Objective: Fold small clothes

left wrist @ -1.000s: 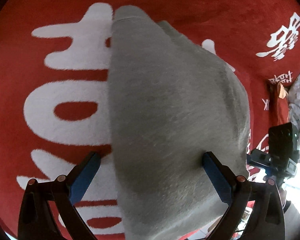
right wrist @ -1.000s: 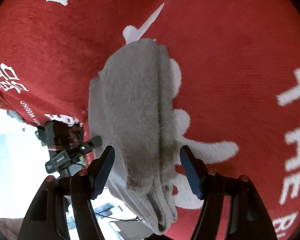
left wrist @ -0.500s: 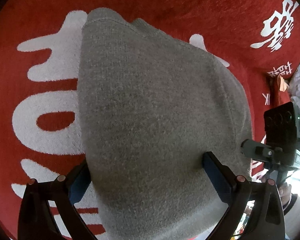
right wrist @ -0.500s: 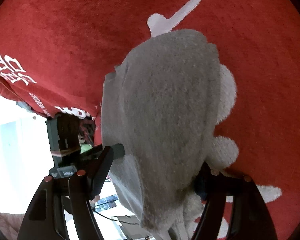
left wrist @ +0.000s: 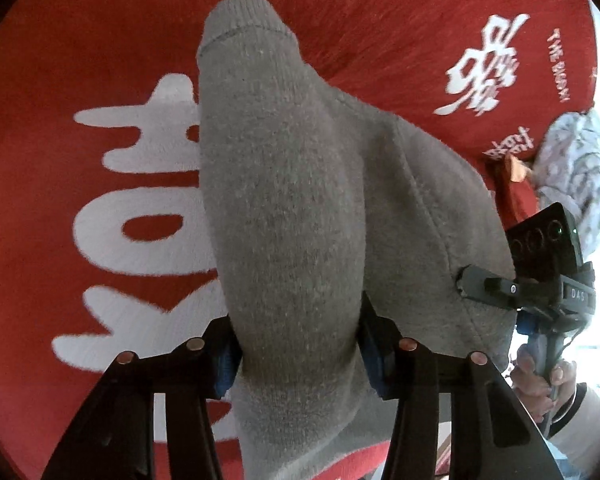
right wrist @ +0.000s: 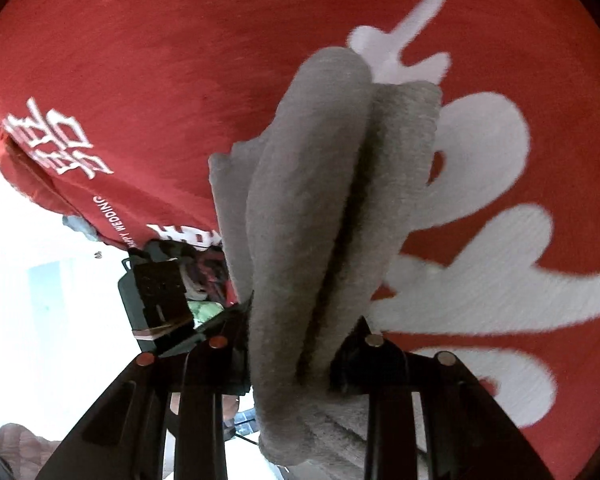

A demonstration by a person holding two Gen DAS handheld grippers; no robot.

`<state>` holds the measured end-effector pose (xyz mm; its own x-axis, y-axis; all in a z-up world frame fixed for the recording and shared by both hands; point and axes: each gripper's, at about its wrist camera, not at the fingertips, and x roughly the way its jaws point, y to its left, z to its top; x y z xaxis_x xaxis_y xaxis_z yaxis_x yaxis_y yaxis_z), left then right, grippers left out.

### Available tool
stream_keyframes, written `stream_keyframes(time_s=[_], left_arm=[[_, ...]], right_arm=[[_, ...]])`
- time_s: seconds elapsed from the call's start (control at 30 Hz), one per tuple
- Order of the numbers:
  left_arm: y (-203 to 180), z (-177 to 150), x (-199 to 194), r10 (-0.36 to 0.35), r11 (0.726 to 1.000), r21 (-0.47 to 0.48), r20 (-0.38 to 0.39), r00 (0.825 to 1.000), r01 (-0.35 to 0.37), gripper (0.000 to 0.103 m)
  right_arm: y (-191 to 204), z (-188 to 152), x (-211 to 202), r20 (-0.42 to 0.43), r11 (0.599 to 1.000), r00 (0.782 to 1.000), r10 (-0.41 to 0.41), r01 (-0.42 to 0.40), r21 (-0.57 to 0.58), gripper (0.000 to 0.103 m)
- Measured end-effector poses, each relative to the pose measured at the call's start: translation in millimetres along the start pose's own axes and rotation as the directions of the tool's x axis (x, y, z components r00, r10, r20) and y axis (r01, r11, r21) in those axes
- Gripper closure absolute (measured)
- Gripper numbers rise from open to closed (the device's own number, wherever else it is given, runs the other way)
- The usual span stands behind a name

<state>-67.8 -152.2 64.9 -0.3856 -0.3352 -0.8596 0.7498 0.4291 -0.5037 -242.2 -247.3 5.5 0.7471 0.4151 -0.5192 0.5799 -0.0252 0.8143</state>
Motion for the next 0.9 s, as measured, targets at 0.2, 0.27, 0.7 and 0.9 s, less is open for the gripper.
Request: stream_keyframes(time_s=[0.2,0.27,0.7,0.9], left_arm=[[21,-27,-55,-0.007,1.0,0.011,0.007,1.0,0.007,0.051],[34,-38,-72,0.002,1.0,0.008,0.003,1.0,-0.002,0.051],[123,-91,-64,0.195,0.978,-0.075,-0.015,0.981,-0.196,0.046],[133,-102,-84,0.263,0.96,-0.117,0.044,0.964,-0.256,0.045]], right_arm=[[35,-39,19,0.015,1.0,1.0,0.015,-0.015,-0.013,0.07],[43,-53,30,0.006,1.0,1.0,0.019,-0.019,-0.016,0.07],[42,-76,120,-0.076,0.968,0.967,-0.245,0.239,-0.076,0.07],[37,-68,96,0.037,0.822,0.828,-0.559,0.559,-0.111,0.068]])
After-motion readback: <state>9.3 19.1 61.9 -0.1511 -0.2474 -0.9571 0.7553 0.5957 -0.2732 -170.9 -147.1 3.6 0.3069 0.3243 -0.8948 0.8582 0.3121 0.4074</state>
